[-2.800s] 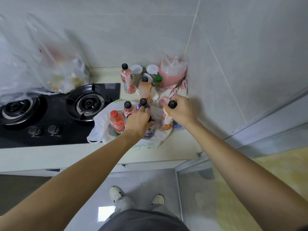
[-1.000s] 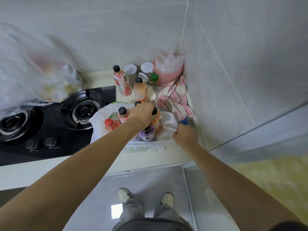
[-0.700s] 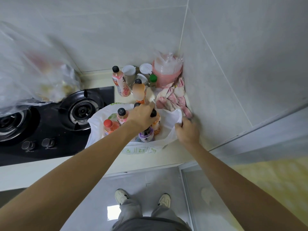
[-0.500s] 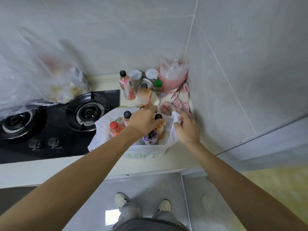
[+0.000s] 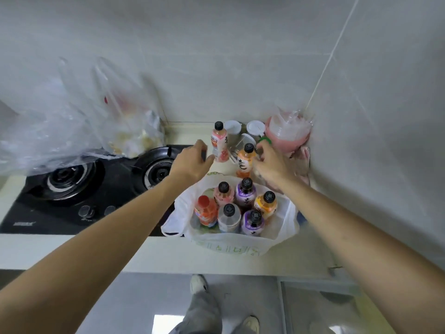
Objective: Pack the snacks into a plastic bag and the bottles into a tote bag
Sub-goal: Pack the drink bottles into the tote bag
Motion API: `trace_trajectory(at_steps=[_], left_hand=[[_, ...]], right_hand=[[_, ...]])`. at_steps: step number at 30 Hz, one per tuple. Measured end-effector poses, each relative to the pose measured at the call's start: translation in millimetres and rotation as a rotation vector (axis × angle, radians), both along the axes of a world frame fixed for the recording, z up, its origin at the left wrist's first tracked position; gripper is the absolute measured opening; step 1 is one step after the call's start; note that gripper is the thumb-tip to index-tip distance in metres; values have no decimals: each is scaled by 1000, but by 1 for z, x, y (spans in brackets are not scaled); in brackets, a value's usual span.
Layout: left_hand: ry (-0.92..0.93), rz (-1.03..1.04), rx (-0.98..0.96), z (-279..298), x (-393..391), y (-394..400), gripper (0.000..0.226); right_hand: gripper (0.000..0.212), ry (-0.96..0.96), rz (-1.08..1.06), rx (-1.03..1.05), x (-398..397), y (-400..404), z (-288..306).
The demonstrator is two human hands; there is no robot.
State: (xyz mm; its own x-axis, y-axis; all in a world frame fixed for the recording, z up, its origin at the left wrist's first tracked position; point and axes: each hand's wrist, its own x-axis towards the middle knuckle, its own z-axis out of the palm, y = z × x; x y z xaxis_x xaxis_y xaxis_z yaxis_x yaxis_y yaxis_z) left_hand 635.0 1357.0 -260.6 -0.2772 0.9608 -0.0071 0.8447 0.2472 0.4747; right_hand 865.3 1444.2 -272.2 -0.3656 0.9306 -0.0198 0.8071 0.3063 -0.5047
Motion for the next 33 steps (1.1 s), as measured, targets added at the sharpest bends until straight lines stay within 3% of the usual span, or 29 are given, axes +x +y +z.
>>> trace_trajectory(at_steps=[4,9,13,16,19,25,33], left_hand=[[12,-44,-58,-9,-23,50,53],[73,-109,-122,-15,-35,111,62],[124,-151,-213,-22,-25,142,54],[172,-186,-224,-33,-21,152,36],[150,-197,-142,-40,-24,154,15],[52,-149,-83,-44,-26,130,21],[-13,-44,-120,-41,-28,78,26]], right_hand=[[46,-103,10,-12,-35,31,-9],[44,-236,-20,5,-49,48,-24],[19,-187,-39,45,-49,48,-29],[25,-139,-57,59,-49,48,-35],[27,-103,-73,59,-48,46,-40],[20,-129,-14,119,-47,48,-40],[29,-149,146,65,-62,44,-35]])
